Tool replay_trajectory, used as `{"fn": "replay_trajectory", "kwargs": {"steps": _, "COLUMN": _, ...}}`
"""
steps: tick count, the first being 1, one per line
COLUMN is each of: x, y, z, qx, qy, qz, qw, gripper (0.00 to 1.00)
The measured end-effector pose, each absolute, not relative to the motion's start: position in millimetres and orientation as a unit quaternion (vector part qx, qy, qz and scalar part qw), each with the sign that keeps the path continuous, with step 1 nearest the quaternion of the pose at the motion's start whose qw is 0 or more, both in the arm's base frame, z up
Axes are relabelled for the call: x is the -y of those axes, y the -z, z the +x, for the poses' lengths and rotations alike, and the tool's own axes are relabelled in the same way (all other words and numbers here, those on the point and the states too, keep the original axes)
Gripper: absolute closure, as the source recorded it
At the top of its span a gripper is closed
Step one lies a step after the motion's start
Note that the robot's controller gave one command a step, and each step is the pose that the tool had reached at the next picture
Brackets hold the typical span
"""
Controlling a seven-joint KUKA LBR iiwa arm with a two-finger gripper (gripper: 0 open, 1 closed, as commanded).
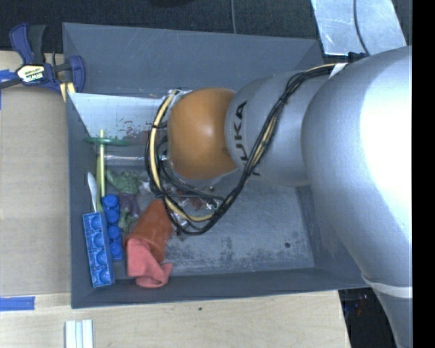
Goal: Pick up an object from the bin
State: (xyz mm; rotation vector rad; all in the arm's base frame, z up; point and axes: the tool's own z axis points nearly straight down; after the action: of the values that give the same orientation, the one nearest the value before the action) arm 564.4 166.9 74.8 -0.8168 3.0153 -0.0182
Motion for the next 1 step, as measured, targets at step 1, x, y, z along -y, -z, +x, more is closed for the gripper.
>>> {"fn": "replay_trajectory", "kwargs": {"steps": 1, "x": -171.1, "y": -73.7, "z": 561.8, "qx": -0.948, "qy": 0.007, "qz": -0.318, "qw": 0.008, "gripper": 0.00}}
